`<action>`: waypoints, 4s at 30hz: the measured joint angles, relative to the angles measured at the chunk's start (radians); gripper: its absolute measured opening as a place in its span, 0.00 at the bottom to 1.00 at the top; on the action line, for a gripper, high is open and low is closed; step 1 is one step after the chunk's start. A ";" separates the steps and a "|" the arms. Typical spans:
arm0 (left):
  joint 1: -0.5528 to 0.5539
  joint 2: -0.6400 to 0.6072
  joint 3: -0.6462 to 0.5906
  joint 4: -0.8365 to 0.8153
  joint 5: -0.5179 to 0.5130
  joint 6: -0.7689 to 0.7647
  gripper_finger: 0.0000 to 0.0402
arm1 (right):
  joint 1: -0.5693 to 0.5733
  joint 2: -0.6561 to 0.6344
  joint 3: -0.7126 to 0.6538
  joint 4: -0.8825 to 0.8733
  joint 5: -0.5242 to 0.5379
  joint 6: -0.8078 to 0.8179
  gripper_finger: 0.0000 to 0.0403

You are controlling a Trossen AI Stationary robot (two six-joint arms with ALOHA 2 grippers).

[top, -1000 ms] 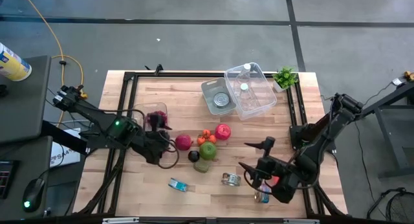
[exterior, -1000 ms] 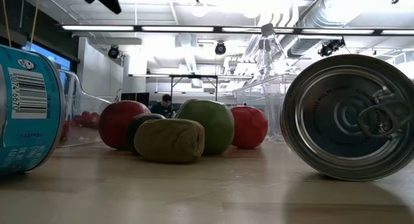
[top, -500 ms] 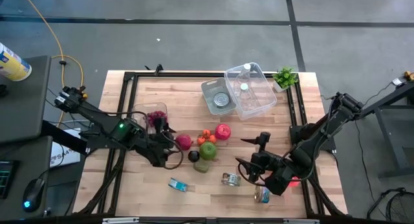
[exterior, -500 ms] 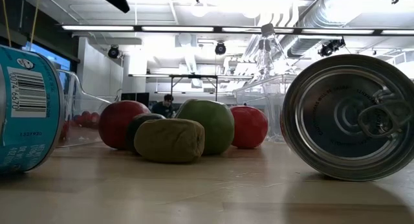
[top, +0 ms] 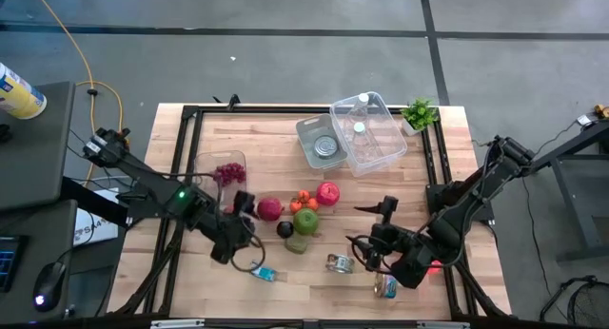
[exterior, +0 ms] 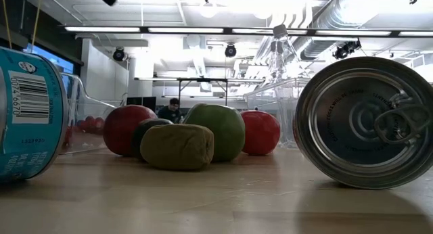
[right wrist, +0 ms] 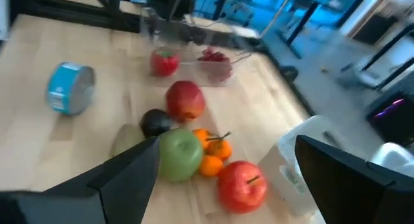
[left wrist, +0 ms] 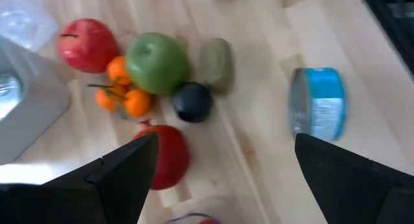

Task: Pick & Place Food Item
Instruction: Put the light blue tuna can into the white bin

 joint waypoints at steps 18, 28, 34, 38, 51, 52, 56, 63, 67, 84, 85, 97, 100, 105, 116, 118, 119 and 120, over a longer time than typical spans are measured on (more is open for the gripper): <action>-0.205 0.044 -0.023 0.093 -0.001 -0.048 0.87 | -0.063 0.120 0.000 0.215 -0.341 0.069 0.85; -0.237 0.133 -0.087 0.255 -0.049 -0.060 0.87 | -0.068 0.177 -0.001 0.460 -0.397 -0.162 0.85; -0.242 0.192 -0.137 0.348 -0.089 -0.132 0.87 | -0.078 0.221 0.000 0.582 -0.418 -0.279 0.85; -0.244 0.223 -0.154 0.393 -0.103 -0.159 0.87 | -0.083 0.227 0.000 0.617 -0.465 -0.314 0.85; -0.243 0.348 -0.154 0.436 -0.163 -0.217 0.84 | -0.107 0.266 0.001 0.692 -0.545 -0.350 0.85; -0.245 0.352 -0.154 0.434 -0.164 -0.222 0.81 | -0.109 0.269 0.002 0.697 -0.549 -0.351 0.85; -0.248 0.358 -0.154 0.430 -0.162 -0.229 0.67 | -0.109 0.274 0.000 0.700 -0.569 -0.353 0.85; -0.247 0.358 -0.154 0.431 -0.160 -0.232 0.37 | -0.116 0.274 0.000 0.697 -0.569 -0.339 0.85; -0.247 0.357 -0.154 0.432 -0.161 -0.232 0.36 | -0.115 0.274 0.000 0.697 -0.570 -0.312 0.85; -0.239 0.281 -0.138 0.641 -0.627 -0.284 0.36 | -0.151 0.292 0.001 0.717 -0.508 -0.273 0.85; -0.235 0.276 -0.138 0.659 -0.624 -0.277 0.36 | -0.155 0.302 0.001 0.723 -0.508 -0.282 0.85; -0.152 0.275 -0.138 0.734 -0.543 -0.184 0.36 | -0.200 0.415 0.001 0.842 -0.376 -0.438 0.85; -0.131 0.275 -0.138 0.745 -0.503 -0.175 0.36 | -0.208 0.420 0.000 0.817 -0.385 -0.433 0.85; -0.120 0.275 -0.138 0.759 -0.495 -0.141 0.36 | -0.220 0.420 0.000 0.802 -0.404 -0.429 0.78; -0.120 0.275 -0.138 0.775 -0.520 -0.082 0.36 | -0.230 0.420 0.000 0.802 -0.399 -0.411 0.29; -0.121 0.275 -0.138 0.776 -0.529 -0.073 0.36 | -0.232 0.420 0.000 0.805 -0.405 -0.418 0.29; -0.120 0.276 -0.138 0.776 -0.536 -0.062 0.36 | -0.231 0.420 0.000 0.803 -0.399 -0.419 0.29; -0.121 0.276 -0.138 0.778 -0.542 -0.060 0.37 | -0.231 0.420 0.000 0.802 -0.398 -0.419 0.29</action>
